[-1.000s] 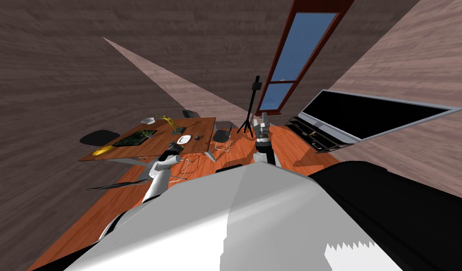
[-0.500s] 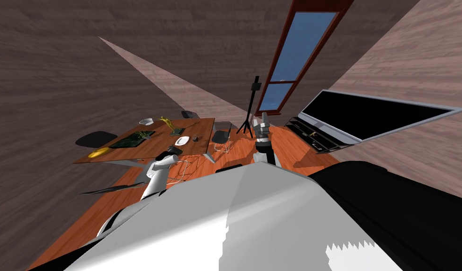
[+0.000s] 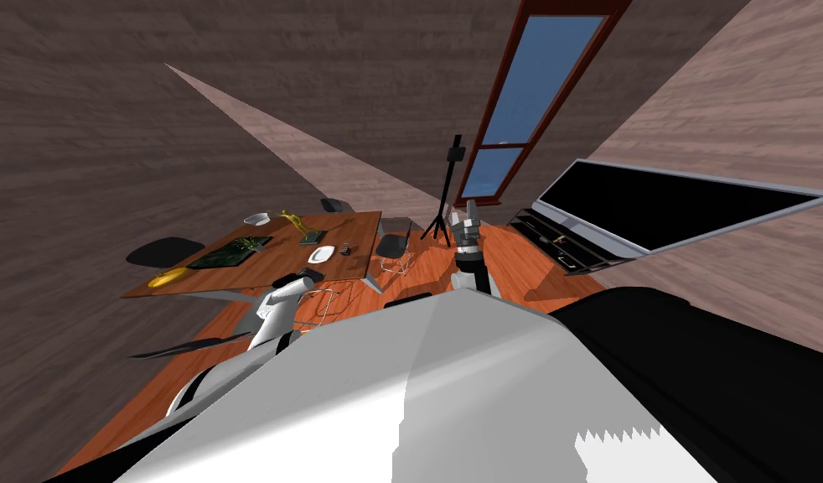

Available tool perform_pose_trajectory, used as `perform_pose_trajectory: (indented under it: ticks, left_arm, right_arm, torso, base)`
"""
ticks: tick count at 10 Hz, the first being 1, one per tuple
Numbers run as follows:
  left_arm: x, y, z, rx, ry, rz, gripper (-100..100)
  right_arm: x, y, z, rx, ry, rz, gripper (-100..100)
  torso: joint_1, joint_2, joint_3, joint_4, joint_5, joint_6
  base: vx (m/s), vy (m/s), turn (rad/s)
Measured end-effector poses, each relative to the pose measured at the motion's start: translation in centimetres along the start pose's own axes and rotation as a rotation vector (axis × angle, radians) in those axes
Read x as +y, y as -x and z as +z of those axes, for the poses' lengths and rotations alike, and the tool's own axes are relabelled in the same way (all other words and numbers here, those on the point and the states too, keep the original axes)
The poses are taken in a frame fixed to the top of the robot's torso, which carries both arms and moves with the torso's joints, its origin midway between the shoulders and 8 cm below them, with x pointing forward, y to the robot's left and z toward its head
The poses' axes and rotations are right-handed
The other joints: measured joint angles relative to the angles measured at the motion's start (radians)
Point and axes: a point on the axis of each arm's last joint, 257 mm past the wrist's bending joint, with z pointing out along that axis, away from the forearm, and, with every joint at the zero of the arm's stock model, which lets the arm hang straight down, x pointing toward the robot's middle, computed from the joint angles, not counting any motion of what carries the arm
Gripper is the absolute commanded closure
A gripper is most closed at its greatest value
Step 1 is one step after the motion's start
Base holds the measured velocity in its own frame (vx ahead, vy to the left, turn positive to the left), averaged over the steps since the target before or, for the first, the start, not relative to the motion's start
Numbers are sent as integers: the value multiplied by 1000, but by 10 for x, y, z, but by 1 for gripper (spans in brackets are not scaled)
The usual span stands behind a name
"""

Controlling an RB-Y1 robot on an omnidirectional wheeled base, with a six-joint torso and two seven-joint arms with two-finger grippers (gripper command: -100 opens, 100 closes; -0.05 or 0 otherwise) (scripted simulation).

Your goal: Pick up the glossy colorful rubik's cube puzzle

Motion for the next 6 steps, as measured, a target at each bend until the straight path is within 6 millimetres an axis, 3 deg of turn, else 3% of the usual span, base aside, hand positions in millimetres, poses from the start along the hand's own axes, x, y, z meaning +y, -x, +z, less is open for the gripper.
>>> perform_pose_trajectory:
  ticks: [6]
  left_arm:
    - [35,42,4,-109,166,-168,-100]
  right_arm:
    - [0,0,0,0,0,0,0]
  torso:
    - [0,-3,-2,-1,0,0]
  base:
    - [93,-15,-12]
